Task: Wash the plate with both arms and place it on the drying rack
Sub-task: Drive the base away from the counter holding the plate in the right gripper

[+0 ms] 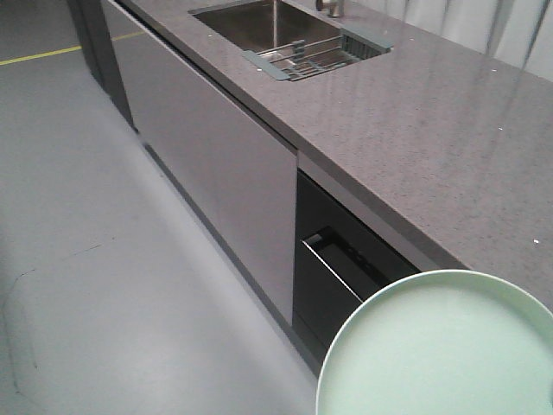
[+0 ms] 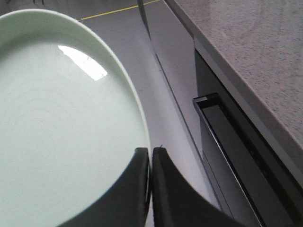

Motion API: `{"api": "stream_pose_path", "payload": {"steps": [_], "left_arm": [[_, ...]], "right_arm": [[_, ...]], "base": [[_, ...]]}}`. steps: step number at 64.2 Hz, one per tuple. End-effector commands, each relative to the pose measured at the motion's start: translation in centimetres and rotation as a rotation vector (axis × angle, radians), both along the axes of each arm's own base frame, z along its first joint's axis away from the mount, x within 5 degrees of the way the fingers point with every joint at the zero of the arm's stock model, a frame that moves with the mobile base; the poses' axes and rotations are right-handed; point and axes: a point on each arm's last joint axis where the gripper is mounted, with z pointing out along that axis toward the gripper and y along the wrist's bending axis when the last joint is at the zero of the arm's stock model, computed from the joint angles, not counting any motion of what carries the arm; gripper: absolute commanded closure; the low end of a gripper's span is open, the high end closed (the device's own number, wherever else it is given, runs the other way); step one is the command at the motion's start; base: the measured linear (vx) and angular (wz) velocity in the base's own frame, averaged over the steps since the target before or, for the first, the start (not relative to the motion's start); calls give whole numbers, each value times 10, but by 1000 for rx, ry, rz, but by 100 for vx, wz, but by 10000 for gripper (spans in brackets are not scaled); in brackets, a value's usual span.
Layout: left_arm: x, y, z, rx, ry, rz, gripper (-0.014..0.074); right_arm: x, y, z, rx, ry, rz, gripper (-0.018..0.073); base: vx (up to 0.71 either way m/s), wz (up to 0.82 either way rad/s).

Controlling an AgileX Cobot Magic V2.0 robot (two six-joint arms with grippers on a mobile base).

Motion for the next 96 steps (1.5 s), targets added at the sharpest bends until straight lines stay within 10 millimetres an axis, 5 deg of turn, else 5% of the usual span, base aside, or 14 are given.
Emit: {"api": "stream_pose_path", "payload": {"steps": [1, 96], "left_arm": [[-2, -1, 16, 4, -108, -9, 603], [-1, -5, 16, -1, -107, -91, 603]], "right_arm": [[2, 0, 15, 41, -86, -15, 561], [2, 0, 15, 41, -85, -15, 561]], "base": [[6, 49], [13, 53]]}}
